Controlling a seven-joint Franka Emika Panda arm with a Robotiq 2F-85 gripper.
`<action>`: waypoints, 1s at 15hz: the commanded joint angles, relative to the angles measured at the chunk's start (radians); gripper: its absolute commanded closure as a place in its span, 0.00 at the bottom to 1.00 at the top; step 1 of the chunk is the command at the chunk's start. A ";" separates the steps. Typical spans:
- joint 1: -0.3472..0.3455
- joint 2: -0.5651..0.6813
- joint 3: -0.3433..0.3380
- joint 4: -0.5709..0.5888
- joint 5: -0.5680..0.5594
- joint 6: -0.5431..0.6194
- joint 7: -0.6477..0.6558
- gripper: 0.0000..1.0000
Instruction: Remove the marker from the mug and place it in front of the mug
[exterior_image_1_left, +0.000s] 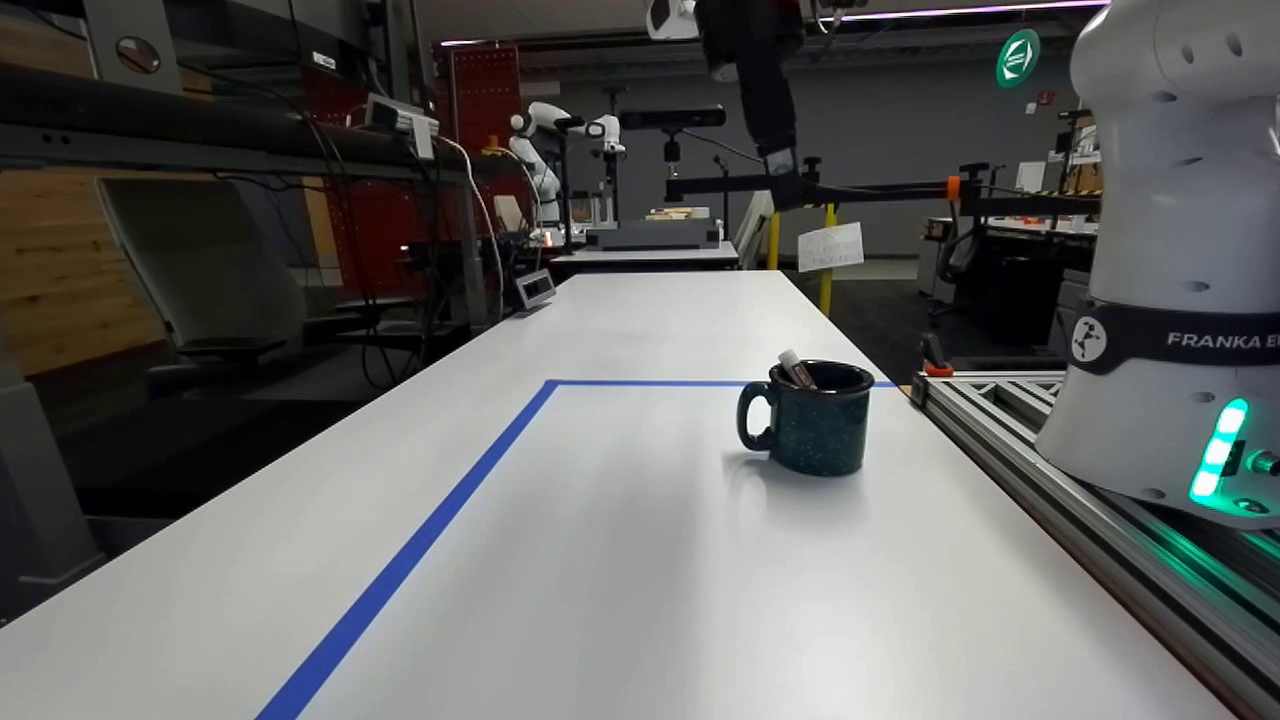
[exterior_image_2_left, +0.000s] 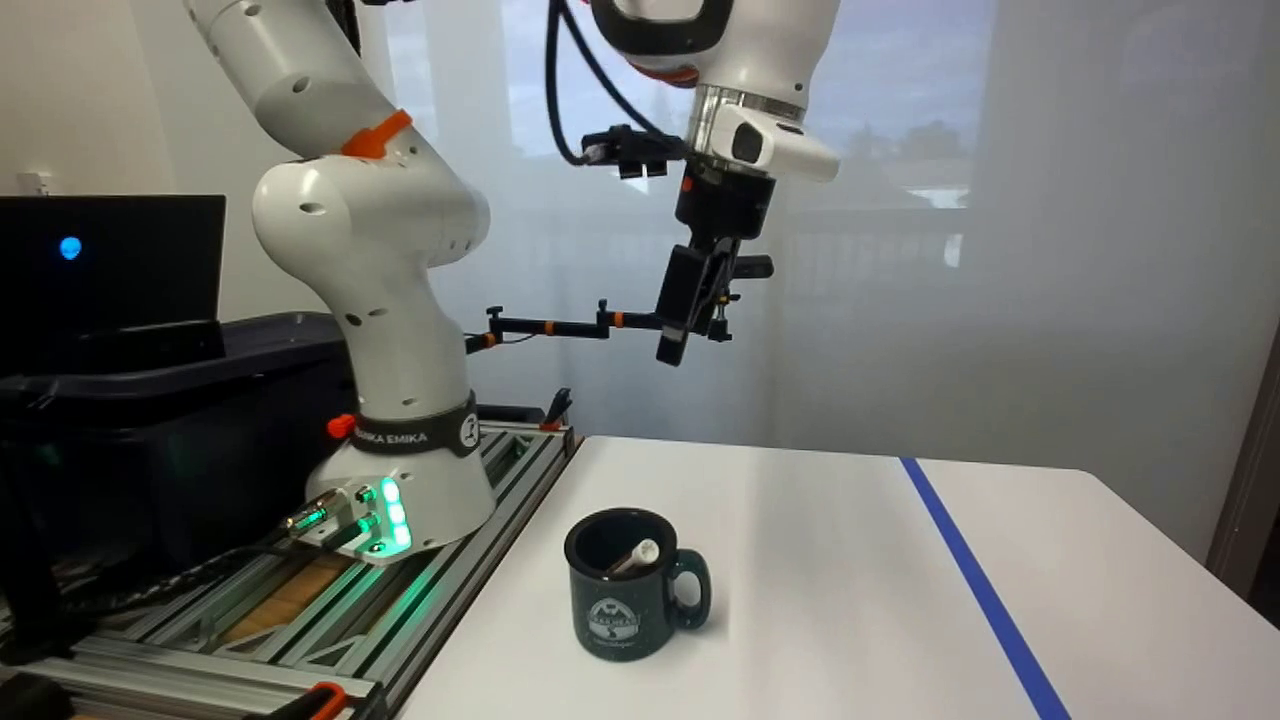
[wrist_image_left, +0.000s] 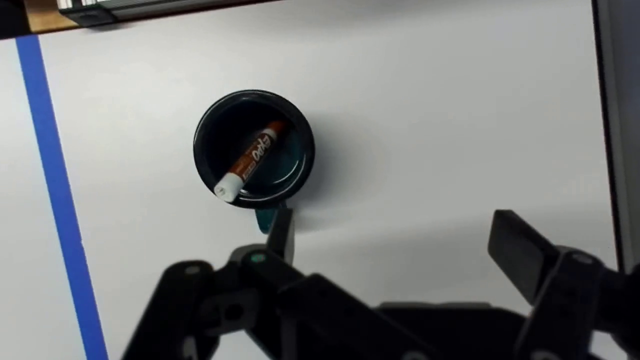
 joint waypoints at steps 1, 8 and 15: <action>-0.060 -0.025 -0.031 -0.093 0.018 0.115 0.048 0.00; -0.123 0.123 -0.032 -0.054 0.005 0.267 0.138 0.00; -0.149 0.232 -0.059 -0.054 -0.013 0.262 0.142 0.00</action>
